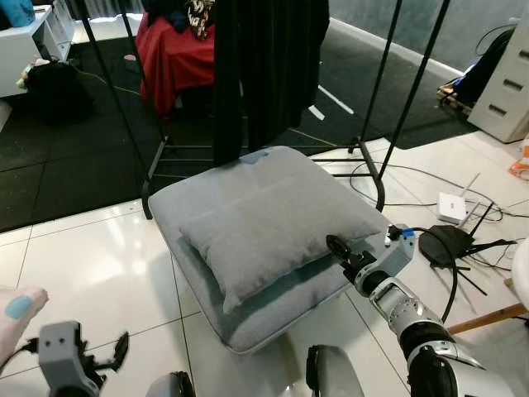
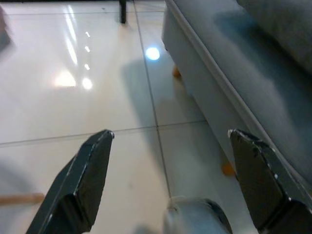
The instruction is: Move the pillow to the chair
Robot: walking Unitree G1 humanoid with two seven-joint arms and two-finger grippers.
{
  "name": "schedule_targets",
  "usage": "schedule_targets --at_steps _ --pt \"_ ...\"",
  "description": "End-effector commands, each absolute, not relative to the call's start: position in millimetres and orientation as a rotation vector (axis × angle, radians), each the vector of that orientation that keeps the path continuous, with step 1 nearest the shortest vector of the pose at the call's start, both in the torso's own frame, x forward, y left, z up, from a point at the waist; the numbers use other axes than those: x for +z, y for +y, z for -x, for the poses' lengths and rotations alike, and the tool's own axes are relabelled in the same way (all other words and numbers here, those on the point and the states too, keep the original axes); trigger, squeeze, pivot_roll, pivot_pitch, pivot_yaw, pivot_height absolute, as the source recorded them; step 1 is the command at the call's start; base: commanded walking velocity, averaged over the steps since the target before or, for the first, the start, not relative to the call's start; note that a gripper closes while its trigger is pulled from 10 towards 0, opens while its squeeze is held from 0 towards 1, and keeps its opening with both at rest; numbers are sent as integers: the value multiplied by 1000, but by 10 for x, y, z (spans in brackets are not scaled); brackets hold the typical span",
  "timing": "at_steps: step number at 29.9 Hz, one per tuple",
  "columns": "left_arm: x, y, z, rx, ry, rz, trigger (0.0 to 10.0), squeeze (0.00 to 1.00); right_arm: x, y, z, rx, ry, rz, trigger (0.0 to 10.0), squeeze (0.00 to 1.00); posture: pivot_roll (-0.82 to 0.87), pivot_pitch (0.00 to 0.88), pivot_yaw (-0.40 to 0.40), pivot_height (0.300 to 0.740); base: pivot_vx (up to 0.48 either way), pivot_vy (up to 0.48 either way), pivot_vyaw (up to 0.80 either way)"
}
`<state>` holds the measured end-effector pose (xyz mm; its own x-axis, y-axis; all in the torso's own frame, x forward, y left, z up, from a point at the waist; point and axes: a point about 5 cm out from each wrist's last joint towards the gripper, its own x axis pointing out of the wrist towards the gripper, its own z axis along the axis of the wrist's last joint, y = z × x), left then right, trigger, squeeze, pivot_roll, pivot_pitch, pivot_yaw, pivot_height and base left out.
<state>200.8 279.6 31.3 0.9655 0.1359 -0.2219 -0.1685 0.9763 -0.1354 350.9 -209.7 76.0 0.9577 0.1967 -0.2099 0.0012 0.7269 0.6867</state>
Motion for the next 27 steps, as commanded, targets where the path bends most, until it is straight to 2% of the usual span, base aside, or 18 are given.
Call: schedule_targets --at_steps 1,10,15,21,27 --pt "459 2910 -1987 162 184 136 10000 0 715 -2023 -3500 117 301 -812 10000 0 -26 212 38 530 0 0 0" --pt "780 3003 -2042 144 109 86 10000 0 718 -1874 -3528 147 312 -914 10000 0 22 227 51 510 0 0 0" --pt "908 3018 -2014 136 89 62 10000 0 701 -1864 -3535 93 324 -974 10000 0 51 256 62 495 0 0 0" --pt "1003 3019 -1935 125 91 46 10000 0 769 -1823 -3575 146 304 -953 10000 0 80 279 78 475 0 0 0" --pt "1106 3024 -1893 119 101 32 10000 0 811 -1786 -3598 183 294 -976 10000 0 104 296 90 475 0 0 0"
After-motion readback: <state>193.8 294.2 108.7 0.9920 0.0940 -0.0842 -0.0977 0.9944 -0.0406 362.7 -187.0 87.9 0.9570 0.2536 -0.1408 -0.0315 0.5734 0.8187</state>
